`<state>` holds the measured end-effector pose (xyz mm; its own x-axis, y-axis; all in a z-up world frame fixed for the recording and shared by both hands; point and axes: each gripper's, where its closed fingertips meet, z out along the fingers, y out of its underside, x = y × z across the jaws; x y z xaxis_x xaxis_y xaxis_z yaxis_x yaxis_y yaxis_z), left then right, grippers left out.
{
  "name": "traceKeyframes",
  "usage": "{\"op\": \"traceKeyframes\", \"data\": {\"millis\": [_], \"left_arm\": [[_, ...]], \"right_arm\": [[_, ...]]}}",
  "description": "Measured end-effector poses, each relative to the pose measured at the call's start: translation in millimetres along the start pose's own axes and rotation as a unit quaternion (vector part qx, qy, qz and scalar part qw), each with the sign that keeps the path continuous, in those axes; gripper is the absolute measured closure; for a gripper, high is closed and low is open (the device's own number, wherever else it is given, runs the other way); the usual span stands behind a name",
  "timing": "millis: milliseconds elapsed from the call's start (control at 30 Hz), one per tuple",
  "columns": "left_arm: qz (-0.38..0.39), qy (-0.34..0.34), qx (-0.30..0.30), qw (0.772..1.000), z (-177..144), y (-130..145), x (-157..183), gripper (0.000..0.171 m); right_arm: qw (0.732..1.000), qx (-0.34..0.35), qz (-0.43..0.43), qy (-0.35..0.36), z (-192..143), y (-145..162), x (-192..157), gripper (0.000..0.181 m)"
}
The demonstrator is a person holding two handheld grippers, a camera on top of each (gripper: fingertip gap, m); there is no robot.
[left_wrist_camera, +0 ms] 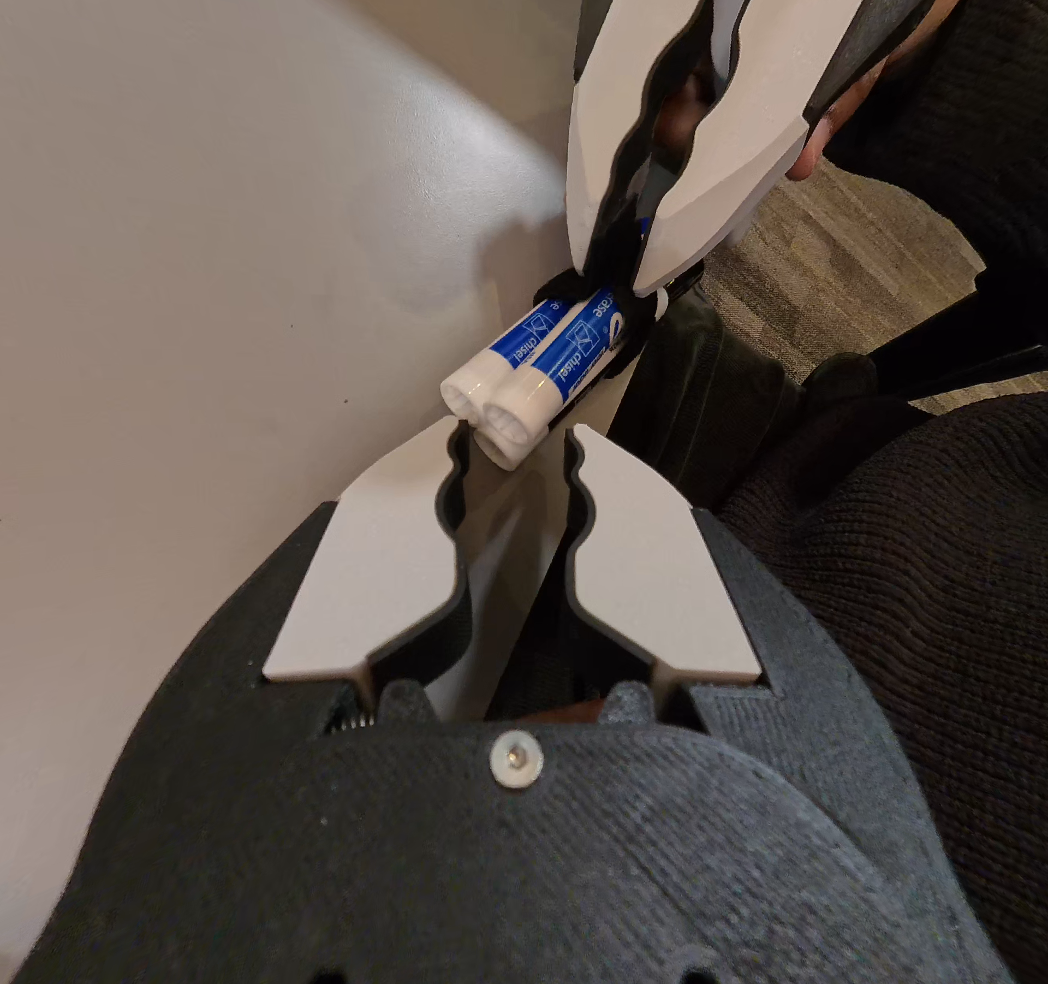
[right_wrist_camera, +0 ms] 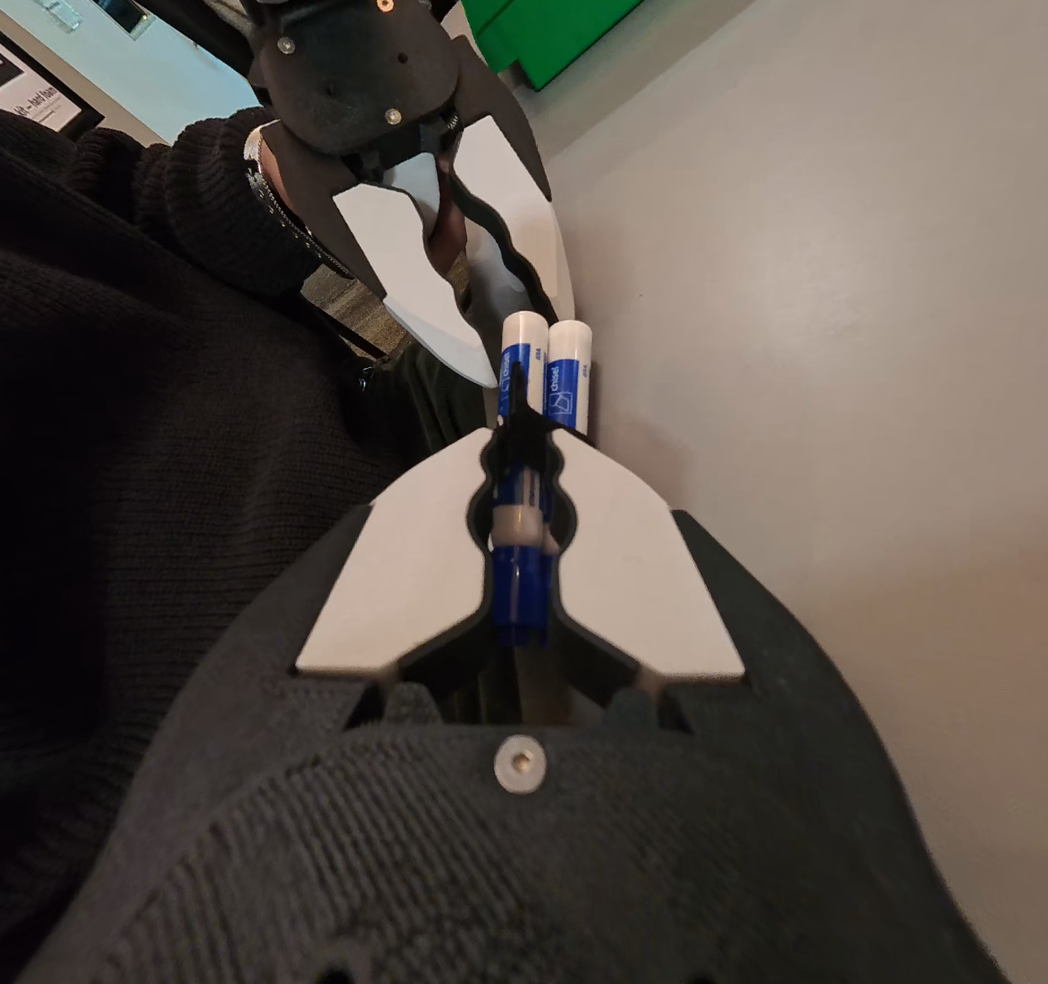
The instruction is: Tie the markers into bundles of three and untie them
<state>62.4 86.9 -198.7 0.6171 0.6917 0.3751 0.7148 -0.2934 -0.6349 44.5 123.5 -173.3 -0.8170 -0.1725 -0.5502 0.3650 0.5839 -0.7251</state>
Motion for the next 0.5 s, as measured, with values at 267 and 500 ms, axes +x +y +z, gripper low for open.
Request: {"op": "traceKeyframes", "data": {"millis": [267, 500], "left_arm": [[-0.001, 0.000, 0.002, 1.000, -0.5, -0.5, 0.1, 0.137], [-0.005, -0.009, 0.013, 1.000, -4.4, -3.4, -4.2, 0.136]], "right_arm": [[1.000, -0.006, -0.012, 0.009, -0.5, -1.2, -1.7, 0.176], [0.998, 0.020, -0.035, 0.044, -2.4, -16.3, -3.8, 0.177]]}}
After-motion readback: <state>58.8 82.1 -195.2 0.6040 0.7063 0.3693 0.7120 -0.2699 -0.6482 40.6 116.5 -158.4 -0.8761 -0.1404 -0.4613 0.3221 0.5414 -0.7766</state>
